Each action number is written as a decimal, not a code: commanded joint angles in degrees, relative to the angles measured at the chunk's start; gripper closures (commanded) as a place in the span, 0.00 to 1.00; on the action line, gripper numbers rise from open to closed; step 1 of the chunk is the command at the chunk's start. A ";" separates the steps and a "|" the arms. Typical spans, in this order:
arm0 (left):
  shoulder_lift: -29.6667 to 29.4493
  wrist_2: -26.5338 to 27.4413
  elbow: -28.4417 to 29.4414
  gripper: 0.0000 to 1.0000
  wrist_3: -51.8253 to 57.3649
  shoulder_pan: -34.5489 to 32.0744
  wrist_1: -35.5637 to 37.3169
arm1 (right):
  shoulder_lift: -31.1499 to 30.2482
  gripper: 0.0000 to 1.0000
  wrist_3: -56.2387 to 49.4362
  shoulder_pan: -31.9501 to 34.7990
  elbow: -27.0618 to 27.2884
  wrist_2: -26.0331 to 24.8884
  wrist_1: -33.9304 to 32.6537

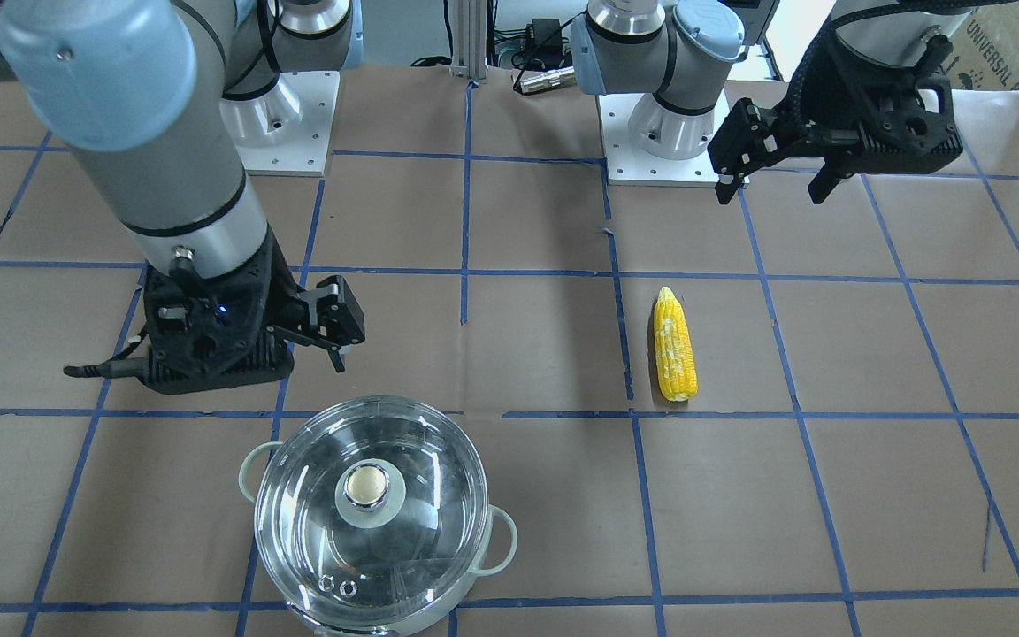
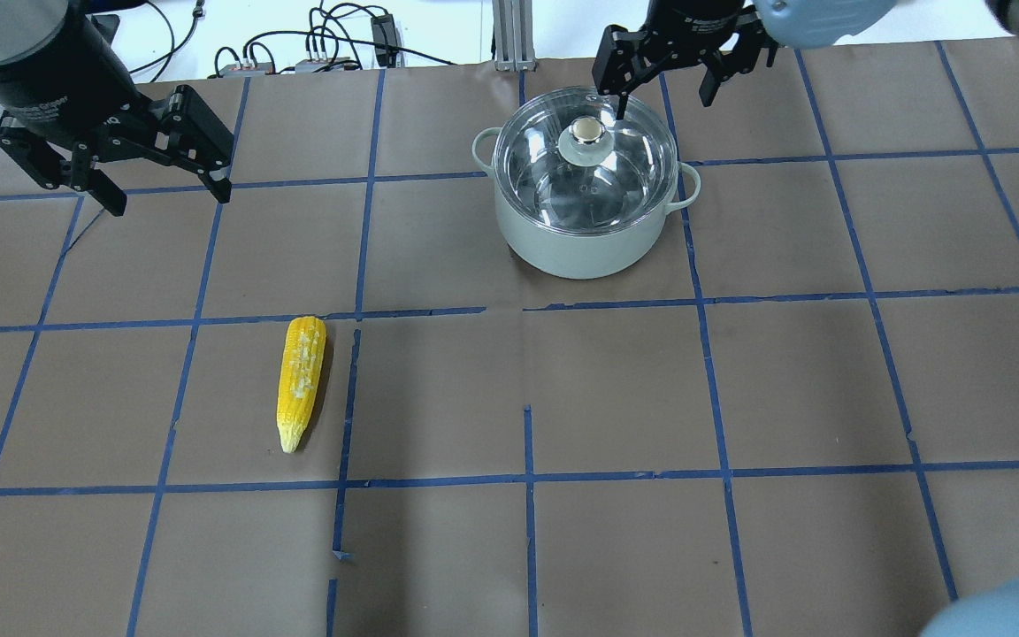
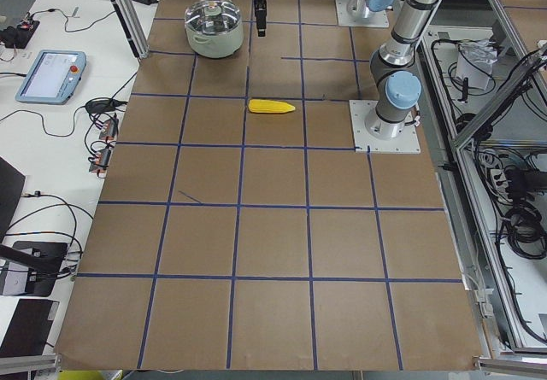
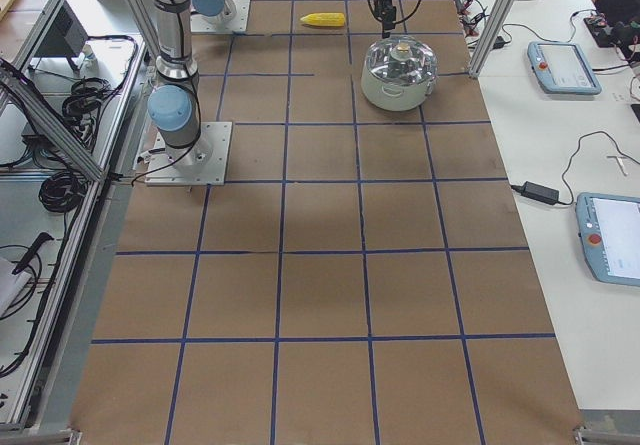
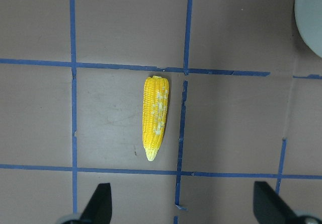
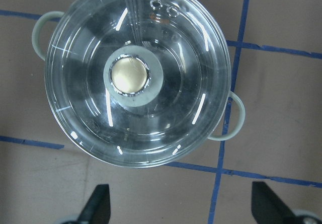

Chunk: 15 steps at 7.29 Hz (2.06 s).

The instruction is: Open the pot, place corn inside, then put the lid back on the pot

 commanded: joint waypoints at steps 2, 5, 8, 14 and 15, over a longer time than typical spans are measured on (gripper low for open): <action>-0.02 0.09 -0.06 0.00 -0.07 0.00 0.02 | 8.46 0.02 7.45 3.42 -1.75 -1.05 -8.19; -0.11 0.09 -0.06 0.00 -0.07 0.08 0.37 | 11.03 0.05 7.90 3.87 -1.57 -0.96 -11.11; -0.20 0.09 -0.06 0.00 -0.07 0.09 0.37 | 11.12 0.16 7.46 3.87 -1.31 -1.74 -11.03; -0.11 0.18 -0.06 0.00 0.01 0.09 0.37 | 12.79 0.28 7.11 3.87 -2.27 -1.75 -13.14; -0.20 0.09 -0.15 0.00 0.01 0.09 0.28 | 13.14 0.35 6.68 3.87 -2.54 -1.75 -13.14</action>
